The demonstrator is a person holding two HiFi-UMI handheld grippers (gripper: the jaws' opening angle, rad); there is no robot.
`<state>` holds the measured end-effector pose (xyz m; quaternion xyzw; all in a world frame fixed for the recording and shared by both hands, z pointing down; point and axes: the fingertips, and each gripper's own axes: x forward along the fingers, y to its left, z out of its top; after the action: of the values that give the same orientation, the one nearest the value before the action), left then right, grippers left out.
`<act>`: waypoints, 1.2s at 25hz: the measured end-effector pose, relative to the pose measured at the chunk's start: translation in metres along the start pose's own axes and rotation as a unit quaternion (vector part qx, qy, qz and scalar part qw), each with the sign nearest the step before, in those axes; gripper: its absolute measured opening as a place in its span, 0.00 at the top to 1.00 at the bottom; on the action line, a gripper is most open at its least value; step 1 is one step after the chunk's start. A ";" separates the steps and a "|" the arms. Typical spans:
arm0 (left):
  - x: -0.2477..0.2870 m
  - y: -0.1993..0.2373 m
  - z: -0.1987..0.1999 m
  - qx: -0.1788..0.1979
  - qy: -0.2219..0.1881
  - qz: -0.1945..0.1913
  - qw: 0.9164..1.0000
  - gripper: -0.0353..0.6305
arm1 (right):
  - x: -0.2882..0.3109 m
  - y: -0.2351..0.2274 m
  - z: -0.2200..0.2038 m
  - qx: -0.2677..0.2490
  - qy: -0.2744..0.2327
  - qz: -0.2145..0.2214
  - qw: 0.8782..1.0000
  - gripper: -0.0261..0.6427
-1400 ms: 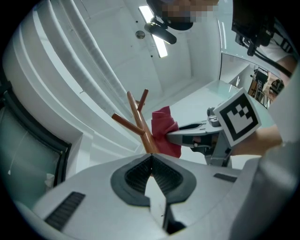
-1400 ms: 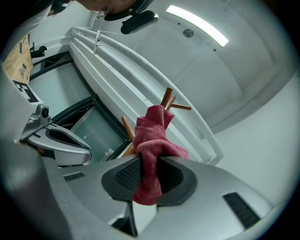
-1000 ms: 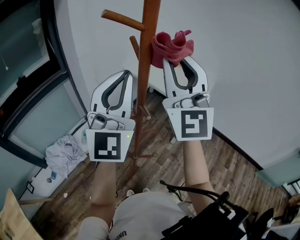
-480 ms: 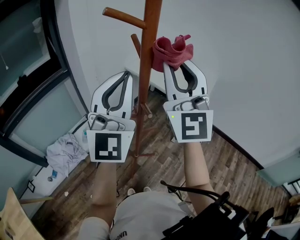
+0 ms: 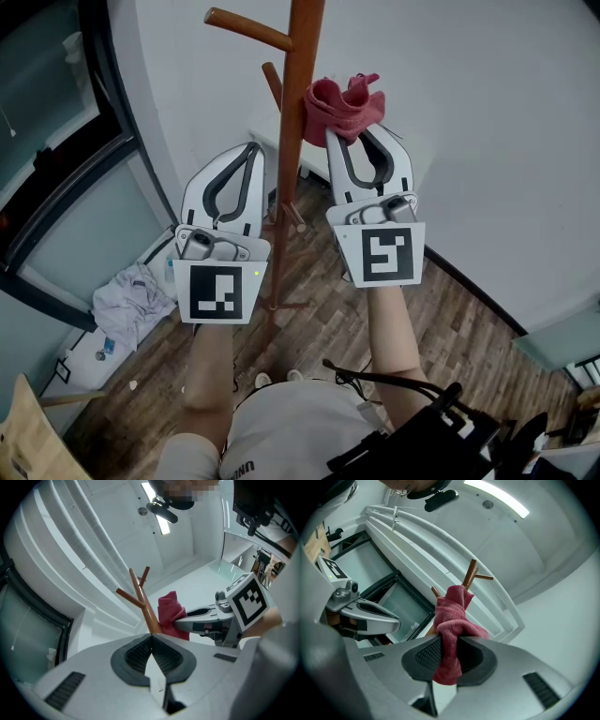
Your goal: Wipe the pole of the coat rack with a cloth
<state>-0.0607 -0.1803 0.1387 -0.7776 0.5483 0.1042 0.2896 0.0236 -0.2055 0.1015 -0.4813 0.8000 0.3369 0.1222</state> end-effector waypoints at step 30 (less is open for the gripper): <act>-0.013 0.002 -0.023 -0.018 0.025 0.009 0.999 0.93 | -0.017 0.019 -0.029 0.022 0.032 0.007 0.999 0.84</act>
<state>-0.0710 -0.1831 0.1631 -0.7802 0.5600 0.0969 0.2611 0.0201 -0.2072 0.1403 -0.4837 0.8139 0.3044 0.1044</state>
